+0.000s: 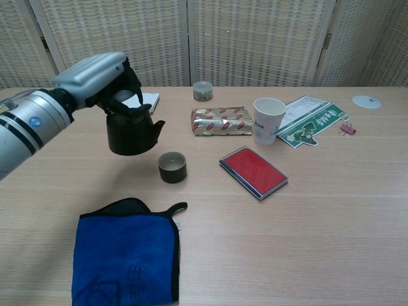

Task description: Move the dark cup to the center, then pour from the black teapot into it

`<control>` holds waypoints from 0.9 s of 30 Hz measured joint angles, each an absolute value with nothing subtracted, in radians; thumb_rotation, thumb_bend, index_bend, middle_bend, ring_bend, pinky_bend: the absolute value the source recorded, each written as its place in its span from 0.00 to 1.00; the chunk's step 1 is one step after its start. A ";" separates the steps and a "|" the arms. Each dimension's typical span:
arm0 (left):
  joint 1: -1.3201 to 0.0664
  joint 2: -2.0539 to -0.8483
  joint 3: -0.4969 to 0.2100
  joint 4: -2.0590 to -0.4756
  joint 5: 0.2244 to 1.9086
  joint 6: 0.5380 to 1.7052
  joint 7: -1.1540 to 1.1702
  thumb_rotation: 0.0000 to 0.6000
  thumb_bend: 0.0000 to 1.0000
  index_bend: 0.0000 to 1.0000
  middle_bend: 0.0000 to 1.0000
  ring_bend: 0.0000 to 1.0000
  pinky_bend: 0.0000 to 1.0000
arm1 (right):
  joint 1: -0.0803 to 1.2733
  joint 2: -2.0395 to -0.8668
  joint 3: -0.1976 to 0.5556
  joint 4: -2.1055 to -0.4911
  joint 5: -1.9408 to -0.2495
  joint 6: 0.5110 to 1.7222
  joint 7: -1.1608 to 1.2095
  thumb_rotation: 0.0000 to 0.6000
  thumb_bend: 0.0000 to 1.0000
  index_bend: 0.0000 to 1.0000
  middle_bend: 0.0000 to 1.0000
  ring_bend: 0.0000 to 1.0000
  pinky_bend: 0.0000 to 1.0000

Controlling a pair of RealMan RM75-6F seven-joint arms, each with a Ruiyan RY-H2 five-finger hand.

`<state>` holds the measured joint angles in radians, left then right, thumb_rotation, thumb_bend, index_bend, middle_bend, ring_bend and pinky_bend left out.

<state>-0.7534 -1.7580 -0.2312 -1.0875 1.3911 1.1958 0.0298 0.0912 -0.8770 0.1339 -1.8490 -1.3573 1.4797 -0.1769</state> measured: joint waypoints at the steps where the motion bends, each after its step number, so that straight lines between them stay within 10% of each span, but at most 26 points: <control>1: -0.747 -1.751 -0.239 -1.095 1.374 1.191 0.009 0.77 0.36 1.00 1.00 0.95 0.33 | 0.092 -0.877 0.134 -1.849 -1.357 1.479 -0.177 1.00 0.19 0.44 0.40 0.32 0.37; 27: -0.656 -1.663 -0.211 -1.046 1.295 1.114 -0.069 0.47 0.32 1.00 1.00 0.93 0.33 | 0.112 -0.886 0.137 -1.857 -1.356 1.456 -0.191 1.00 0.19 0.44 0.40 0.32 0.37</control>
